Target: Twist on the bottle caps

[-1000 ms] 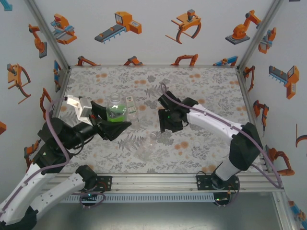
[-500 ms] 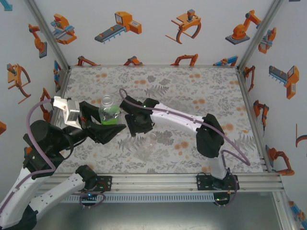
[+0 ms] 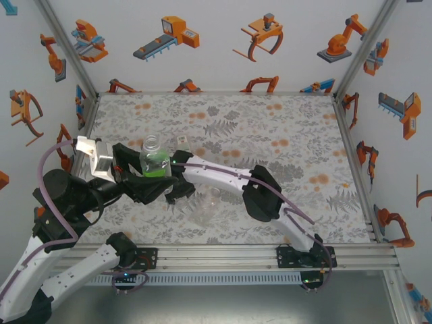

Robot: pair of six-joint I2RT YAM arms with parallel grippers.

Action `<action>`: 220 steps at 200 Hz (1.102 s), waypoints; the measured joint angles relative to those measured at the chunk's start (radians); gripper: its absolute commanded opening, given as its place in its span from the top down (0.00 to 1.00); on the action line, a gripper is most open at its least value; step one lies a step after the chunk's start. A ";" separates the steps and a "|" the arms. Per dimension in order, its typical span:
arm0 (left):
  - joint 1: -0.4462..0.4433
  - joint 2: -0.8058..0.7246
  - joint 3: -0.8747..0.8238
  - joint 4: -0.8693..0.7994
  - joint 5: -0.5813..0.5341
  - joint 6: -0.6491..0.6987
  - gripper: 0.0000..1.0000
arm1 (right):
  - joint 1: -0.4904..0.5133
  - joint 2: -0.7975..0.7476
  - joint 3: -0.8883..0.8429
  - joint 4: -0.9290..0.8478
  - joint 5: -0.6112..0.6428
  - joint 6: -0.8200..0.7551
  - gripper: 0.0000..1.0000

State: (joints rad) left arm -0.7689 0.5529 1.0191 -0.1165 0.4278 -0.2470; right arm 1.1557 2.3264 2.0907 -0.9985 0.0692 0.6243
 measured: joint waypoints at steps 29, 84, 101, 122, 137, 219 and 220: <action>0.000 0.000 0.000 -0.004 0.000 0.000 1.00 | 0.000 0.021 -0.001 0.002 -0.001 -0.001 0.50; 0.000 0.006 0.000 -0.004 0.000 0.000 1.00 | 0.000 0.025 -0.016 0.032 -0.008 -0.001 0.52; 0.000 0.014 0.000 -0.004 0.001 0.000 1.00 | 0.000 0.031 -0.017 0.040 -0.008 -0.004 0.52; 0.000 0.022 0.000 -0.004 0.001 0.000 1.00 | 0.000 0.043 -0.019 0.046 -0.009 -0.008 0.53; 0.000 0.024 0.000 -0.004 0.001 -0.001 1.00 | 0.000 0.053 -0.023 0.046 -0.013 -0.011 0.53; 0.000 0.024 0.000 -0.004 0.003 -0.001 1.00 | 0.000 0.075 -0.023 0.050 -0.016 -0.020 0.57; 0.000 0.024 0.000 -0.004 0.003 -0.001 1.00 | 0.000 0.075 -0.023 0.050 -0.016 -0.020 0.57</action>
State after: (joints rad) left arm -0.7689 0.5774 1.0187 -0.1207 0.4309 -0.2478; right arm 1.1561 2.4012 2.0674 -0.9489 0.0536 0.6041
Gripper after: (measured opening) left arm 0.540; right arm 0.440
